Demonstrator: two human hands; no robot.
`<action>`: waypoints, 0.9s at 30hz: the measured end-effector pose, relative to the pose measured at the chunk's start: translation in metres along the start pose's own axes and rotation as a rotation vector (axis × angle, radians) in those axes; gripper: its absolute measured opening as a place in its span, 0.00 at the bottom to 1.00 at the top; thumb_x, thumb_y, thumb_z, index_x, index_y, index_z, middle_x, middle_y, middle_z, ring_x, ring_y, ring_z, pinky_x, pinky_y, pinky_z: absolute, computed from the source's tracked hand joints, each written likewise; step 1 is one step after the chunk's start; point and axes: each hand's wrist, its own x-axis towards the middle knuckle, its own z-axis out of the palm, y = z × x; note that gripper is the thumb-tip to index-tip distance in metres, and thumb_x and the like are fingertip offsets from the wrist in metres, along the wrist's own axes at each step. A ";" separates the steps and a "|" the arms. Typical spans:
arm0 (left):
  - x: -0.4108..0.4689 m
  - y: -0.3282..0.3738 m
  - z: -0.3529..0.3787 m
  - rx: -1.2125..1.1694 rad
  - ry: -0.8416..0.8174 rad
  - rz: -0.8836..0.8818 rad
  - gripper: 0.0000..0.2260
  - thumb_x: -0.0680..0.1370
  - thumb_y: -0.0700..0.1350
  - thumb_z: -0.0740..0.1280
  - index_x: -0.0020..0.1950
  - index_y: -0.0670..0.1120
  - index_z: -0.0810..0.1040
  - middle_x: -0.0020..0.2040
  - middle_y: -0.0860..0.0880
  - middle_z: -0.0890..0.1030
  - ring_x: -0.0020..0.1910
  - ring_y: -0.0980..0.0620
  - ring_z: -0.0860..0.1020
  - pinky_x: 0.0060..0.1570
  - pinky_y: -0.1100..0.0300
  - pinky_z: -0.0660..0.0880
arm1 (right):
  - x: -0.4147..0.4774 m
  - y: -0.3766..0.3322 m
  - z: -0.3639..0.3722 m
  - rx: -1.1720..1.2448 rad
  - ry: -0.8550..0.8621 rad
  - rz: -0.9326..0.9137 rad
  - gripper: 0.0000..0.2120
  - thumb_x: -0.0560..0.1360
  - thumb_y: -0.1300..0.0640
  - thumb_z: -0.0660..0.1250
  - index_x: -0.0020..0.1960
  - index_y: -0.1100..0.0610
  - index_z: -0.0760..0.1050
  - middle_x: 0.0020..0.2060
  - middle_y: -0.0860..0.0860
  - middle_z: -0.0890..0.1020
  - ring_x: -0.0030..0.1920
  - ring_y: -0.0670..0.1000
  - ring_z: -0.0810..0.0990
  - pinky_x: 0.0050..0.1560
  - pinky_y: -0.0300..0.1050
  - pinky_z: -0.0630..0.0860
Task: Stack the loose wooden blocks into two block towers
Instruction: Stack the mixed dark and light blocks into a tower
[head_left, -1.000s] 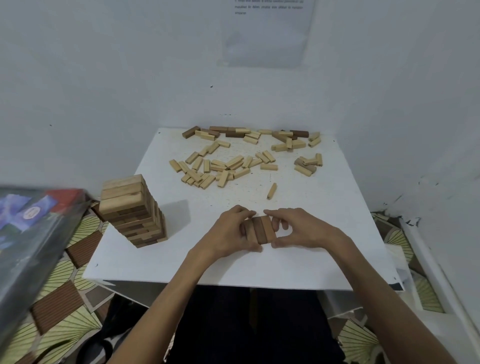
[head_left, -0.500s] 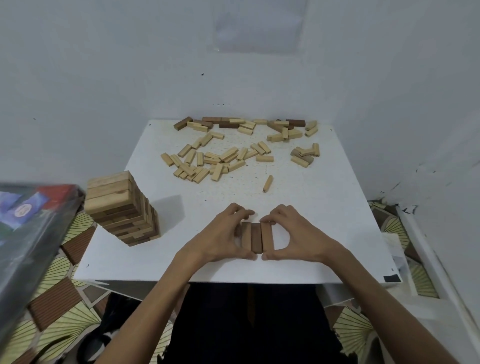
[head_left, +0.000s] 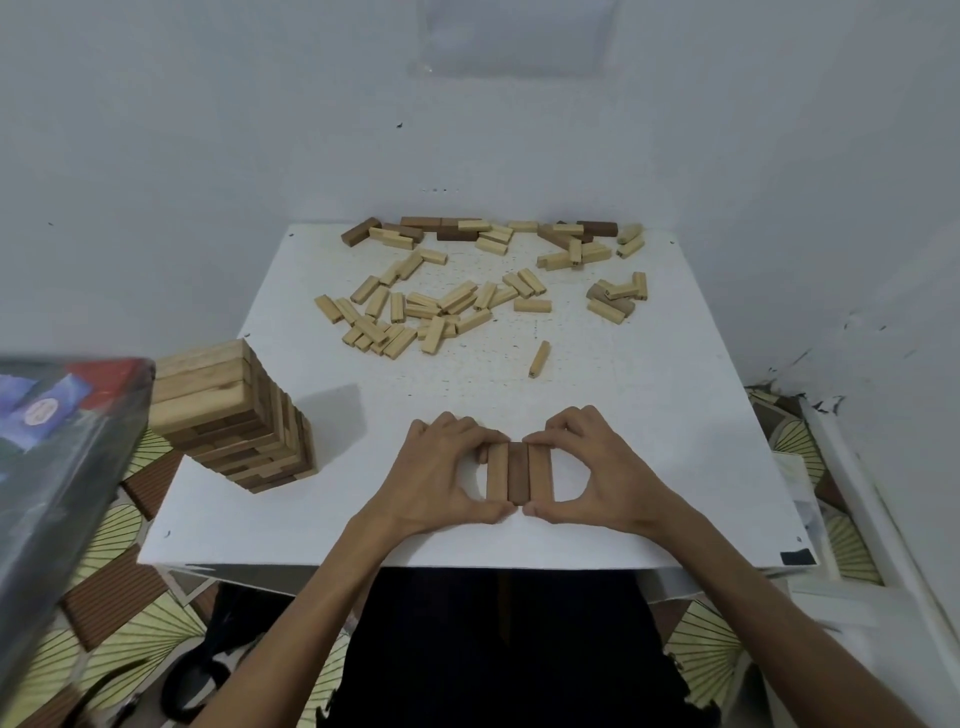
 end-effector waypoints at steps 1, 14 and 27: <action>0.000 0.000 0.001 -0.001 0.009 0.000 0.31 0.63 0.69 0.74 0.63 0.59 0.78 0.47 0.63 0.75 0.49 0.62 0.69 0.49 0.56 0.63 | 0.000 0.000 0.001 0.003 0.010 -0.005 0.34 0.65 0.33 0.77 0.66 0.49 0.78 0.55 0.42 0.72 0.58 0.45 0.71 0.58 0.38 0.71; 0.003 -0.001 -0.003 -0.021 -0.030 -0.002 0.33 0.63 0.74 0.73 0.64 0.63 0.78 0.47 0.62 0.76 0.50 0.61 0.70 0.50 0.57 0.63 | 0.001 0.000 -0.002 -0.012 -0.031 0.001 0.35 0.66 0.32 0.77 0.66 0.49 0.77 0.56 0.43 0.73 0.59 0.46 0.71 0.60 0.40 0.72; 0.003 -0.002 -0.001 0.010 -0.020 0.019 0.33 0.64 0.75 0.71 0.65 0.63 0.79 0.48 0.61 0.74 0.49 0.58 0.69 0.50 0.54 0.64 | -0.002 0.004 -0.009 0.041 -0.126 0.013 0.39 0.65 0.35 0.79 0.70 0.48 0.74 0.58 0.41 0.70 0.63 0.44 0.68 0.64 0.30 0.64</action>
